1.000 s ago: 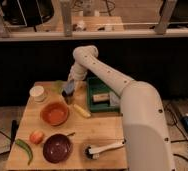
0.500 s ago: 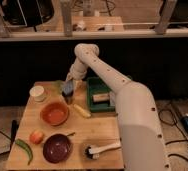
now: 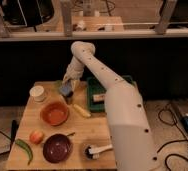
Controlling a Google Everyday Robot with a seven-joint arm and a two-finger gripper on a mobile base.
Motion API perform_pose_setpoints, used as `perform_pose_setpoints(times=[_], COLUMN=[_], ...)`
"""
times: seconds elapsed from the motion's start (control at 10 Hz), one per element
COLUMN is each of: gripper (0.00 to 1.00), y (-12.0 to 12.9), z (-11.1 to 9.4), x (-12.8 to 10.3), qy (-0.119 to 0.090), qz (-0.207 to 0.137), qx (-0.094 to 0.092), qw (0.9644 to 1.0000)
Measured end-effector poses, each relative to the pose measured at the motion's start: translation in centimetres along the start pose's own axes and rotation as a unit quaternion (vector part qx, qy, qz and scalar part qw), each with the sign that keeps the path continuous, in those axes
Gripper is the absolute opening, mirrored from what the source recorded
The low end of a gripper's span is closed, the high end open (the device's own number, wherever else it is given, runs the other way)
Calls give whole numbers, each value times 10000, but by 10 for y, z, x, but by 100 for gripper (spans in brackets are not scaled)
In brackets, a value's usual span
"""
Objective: Place sponge in metal cup
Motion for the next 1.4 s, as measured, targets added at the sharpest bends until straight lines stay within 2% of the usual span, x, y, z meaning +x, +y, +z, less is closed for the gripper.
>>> perform_pose_setpoints(times=[0.4,0.5,1.1,1.3,1.4], gripper=[1,7,68,80,80], y=[4,7,12,12,12], z=[8,9,9,9,9], x=[-5,-5,2,3,3], qy=[-72,-88,-102,-109,-111], qz=[-160,-150,-48,-53,-55], qx=[-504,-548,-516,-515,-518], qw=[9986,9983,9986,9986,9986])
